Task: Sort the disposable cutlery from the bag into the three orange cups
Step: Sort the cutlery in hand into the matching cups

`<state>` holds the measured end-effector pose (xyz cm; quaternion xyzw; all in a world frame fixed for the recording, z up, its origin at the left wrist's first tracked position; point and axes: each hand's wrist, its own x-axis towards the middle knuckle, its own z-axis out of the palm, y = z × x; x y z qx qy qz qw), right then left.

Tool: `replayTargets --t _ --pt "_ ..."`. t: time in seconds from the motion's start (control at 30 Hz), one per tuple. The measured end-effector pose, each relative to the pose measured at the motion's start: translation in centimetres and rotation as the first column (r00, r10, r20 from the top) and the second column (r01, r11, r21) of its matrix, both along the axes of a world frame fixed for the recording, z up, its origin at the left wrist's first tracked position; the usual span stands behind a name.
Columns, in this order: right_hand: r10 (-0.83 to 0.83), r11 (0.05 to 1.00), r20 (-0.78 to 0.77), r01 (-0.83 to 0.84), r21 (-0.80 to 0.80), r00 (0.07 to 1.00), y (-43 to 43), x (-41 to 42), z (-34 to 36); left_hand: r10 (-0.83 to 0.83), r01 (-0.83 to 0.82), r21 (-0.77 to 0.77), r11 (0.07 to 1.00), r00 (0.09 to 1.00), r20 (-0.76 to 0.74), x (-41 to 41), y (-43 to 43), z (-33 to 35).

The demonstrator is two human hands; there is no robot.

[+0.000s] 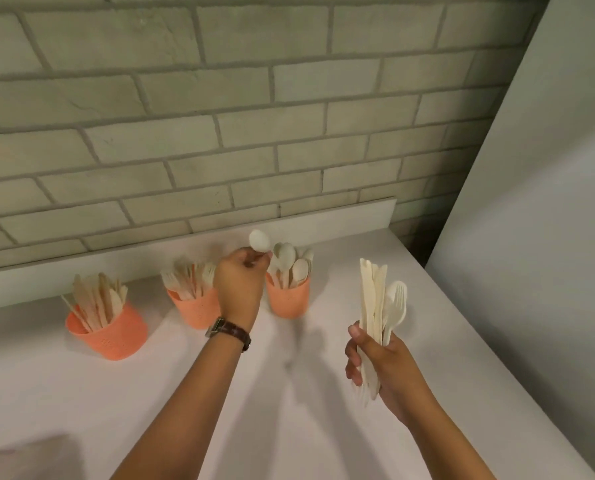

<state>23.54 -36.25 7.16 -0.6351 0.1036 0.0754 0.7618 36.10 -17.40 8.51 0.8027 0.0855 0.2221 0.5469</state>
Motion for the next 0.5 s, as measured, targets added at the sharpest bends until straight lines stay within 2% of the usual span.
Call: replayTargets --t 0.07,0.13,0.2,0.33,0.43,0.5 --pt "-0.012 1.000 0.001 0.012 -0.001 1.000 -0.9 0.4 0.0 -0.003 0.016 0.114 0.993 0.993 -0.118 1.5 -1.0 -1.6" --pt "-0.014 1.000 -0.005 0.014 0.017 1.000 -1.4 0.8 -0.1 -0.040 0.094 0.176 0.980 0.957 -0.287 2.3 -1.6 -3.6" --pt "-0.001 0.999 -0.011 0.002 0.052 1.000 -1.6 1.1 -0.2 -0.053 0.154 0.234 0.960 0.920 -0.388 2.6 -1.7 -5.1" --pt "0.048 0.995 -0.002 -0.047 0.085 0.999 -1.3 1.5 0.0 -0.037 0.121 0.217 0.969 0.934 -0.355 1.5 -1.1 -4.1" --pt "0.081 0.994 0.013 -0.082 0.066 0.997 -0.5 1.6 0.2 -0.058 0.080 0.080 0.994 0.969 -0.241 -2.0 -1.4 -1.6" --pt "0.106 0.993 0.015 -0.107 0.040 0.994 0.4 1.4 0.3 -0.121 0.115 -0.039 0.993 0.969 -0.215 -5.1 -1.8 -0.4"
